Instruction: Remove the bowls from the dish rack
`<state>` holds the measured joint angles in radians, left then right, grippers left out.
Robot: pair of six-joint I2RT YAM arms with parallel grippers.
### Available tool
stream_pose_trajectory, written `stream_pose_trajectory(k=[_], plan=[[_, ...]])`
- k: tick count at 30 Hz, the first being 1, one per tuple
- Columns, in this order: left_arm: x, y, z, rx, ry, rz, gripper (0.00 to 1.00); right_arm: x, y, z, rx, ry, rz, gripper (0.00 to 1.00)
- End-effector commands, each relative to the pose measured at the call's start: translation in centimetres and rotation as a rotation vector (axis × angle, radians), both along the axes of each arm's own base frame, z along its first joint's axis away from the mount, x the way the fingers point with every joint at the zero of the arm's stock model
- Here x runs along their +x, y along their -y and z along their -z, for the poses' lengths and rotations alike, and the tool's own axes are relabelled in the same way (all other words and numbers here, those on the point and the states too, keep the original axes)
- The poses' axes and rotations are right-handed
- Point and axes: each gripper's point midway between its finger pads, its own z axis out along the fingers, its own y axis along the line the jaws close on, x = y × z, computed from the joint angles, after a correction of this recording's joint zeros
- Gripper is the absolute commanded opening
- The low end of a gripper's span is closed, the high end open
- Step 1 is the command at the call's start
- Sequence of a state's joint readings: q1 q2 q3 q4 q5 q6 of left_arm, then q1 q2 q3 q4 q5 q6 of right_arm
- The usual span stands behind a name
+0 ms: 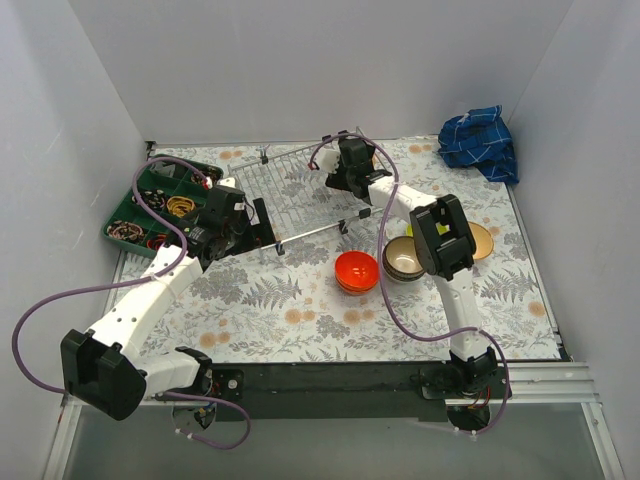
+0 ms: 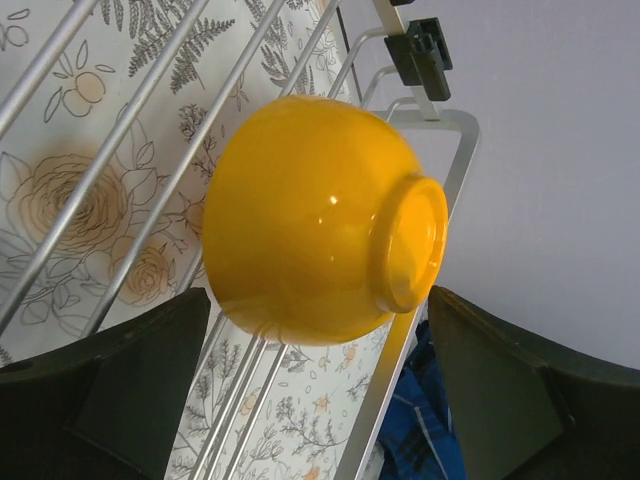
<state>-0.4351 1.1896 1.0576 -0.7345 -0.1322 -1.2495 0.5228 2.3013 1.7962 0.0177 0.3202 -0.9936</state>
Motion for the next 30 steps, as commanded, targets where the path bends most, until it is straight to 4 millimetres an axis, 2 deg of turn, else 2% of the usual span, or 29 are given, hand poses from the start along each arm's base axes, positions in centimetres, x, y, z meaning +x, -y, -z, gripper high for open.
stream_pose_trajectory(k=[1, 7, 13, 16, 18, 20, 26, 30], plan=[[-0.1, -0.3, -0.5, 0.018, 0.007, -0.005, 0.98, 2.2, -0.6, -1.6, 0.006, 0.100, -0.013, 0.98], [-0.5, -0.6, -0.3, 0.028, -0.002, -0.008, 0.98, 2.6, -0.5, 0.5, -0.021, 0.090, -0.013, 0.98], [-0.9, -0.9, -0.1, 0.036, -0.010, -0.011, 0.98, 2.2, -0.6, 2.2, -0.036, 0.061, -0.027, 0.91], [-0.9, -0.8, -0.2, 0.033, -0.006, -0.011, 0.98, 2.1, -0.6, 1.9, -0.030, 0.061, -0.033, 0.80], [-1.0, -0.9, -0.3, 0.031, -0.003, -0.012, 0.98, 1.7, -0.9, 1.4, -0.026, 0.063, -0.040, 0.68], [-1.0, -0.9, -0.4, 0.030, -0.002, -0.012, 0.98, 1.3, -1.6, -0.1, 0.008, 0.076, -0.055, 0.56], [-1.0, -1.0, -1.0, 0.027, 0.018, -0.014, 0.98, -0.5, -2.9, -2.8, 0.061, 0.090, -0.085, 0.39], [-0.9, -1.2, -1.5, 0.031, 0.038, -0.016, 0.98, -2.0, -3.4, -3.4, 0.102, 0.064, -0.095, 0.33]])
